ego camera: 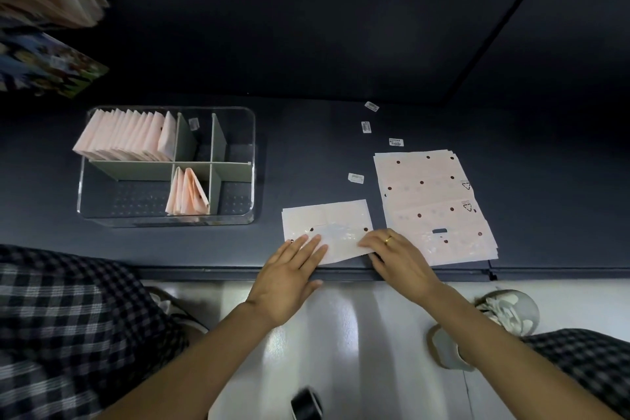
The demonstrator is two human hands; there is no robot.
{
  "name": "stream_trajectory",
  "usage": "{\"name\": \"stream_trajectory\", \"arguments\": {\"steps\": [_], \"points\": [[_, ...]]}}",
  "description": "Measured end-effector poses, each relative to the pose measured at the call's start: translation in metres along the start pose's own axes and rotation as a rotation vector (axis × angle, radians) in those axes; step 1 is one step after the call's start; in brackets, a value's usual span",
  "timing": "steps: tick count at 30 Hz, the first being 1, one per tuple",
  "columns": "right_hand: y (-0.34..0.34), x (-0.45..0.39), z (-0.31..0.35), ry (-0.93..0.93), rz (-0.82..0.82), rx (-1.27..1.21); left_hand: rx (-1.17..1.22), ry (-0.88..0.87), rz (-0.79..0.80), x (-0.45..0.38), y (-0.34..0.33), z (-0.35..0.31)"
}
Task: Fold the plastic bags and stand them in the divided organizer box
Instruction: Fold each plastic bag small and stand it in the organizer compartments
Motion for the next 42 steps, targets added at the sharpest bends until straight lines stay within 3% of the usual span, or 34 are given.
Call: {"name": "stream_trajectory", "arguments": {"steps": [4, 8, 10, 13, 19, 22, 25, 27, 29, 31, 33, 36, 38, 42], "points": [[0.001, -0.005, -0.003, 0.038, -0.005, 0.018, 0.155, 0.047, 0.1, -0.008, -0.006, 0.01], [-0.009, -0.003, -0.028, -0.249, 0.006, -0.357, 0.325, 0.164, 0.027, -0.013, 0.007, 0.033], [-0.012, -0.004, -0.038, -0.358, 0.029, -0.481, 0.44, 0.317, -0.053, -0.014, 0.015, 0.05], [-0.013, -0.011, -0.049, -0.477, 0.001, -0.58, 0.625, 0.6, -0.06, -0.016, 0.013, 0.073], [-0.017, -0.035, -0.07, -0.677, -0.04, -0.514, 0.791, 0.775, -0.044, -0.015, 0.005, 0.079], [-0.019, -0.043, -0.073, -0.729, 0.001, -0.395, 0.671, 0.71, -0.151, -0.015, 0.017, 0.075], [-0.021, -0.046, -0.074, -0.768, 0.023, -0.336, 0.383, 0.421, -0.283, -0.02, 0.038, 0.048], [-0.023, -0.046, -0.075, -0.786, 0.035, -0.303, 0.242, 0.214, -0.18, -0.026, 0.029, 0.02], [-0.024, -0.047, -0.076, -0.799, 0.056, -0.275, 0.053, 0.116, 0.038, -0.031, 0.002, 0.005], [-0.024, -0.047, -0.075, -0.813, 0.079, -0.271, -0.084, 0.12, 0.18, -0.032, -0.018, 0.008], [-0.021, -0.048, -0.07, -0.807, 0.096, -0.22, -0.138, 0.133, 0.222, -0.032, -0.026, 0.014], [0.001, -0.055, -0.046, -0.654, -0.093, -0.04, -0.147, 0.114, 0.241, -0.032, -0.029, 0.017], [-0.001, -0.062, -0.015, -0.473, -0.174, -0.156, -0.157, 0.106, 0.235, -0.031, -0.031, 0.017], [-0.049, -0.069, 0.037, -0.268, 0.125, -0.499, -0.149, 0.097, 0.263, -0.031, -0.032, 0.018]]}}
Point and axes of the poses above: each hand's wrist, its own x-axis away from the middle knuckle, its own y-axis out of the back of the hand, z = x × y, the point moved 8 cm from there along -x, towards the middle knuckle, and after that the axes turned 9 degrees about y, right-handed, at the moved point
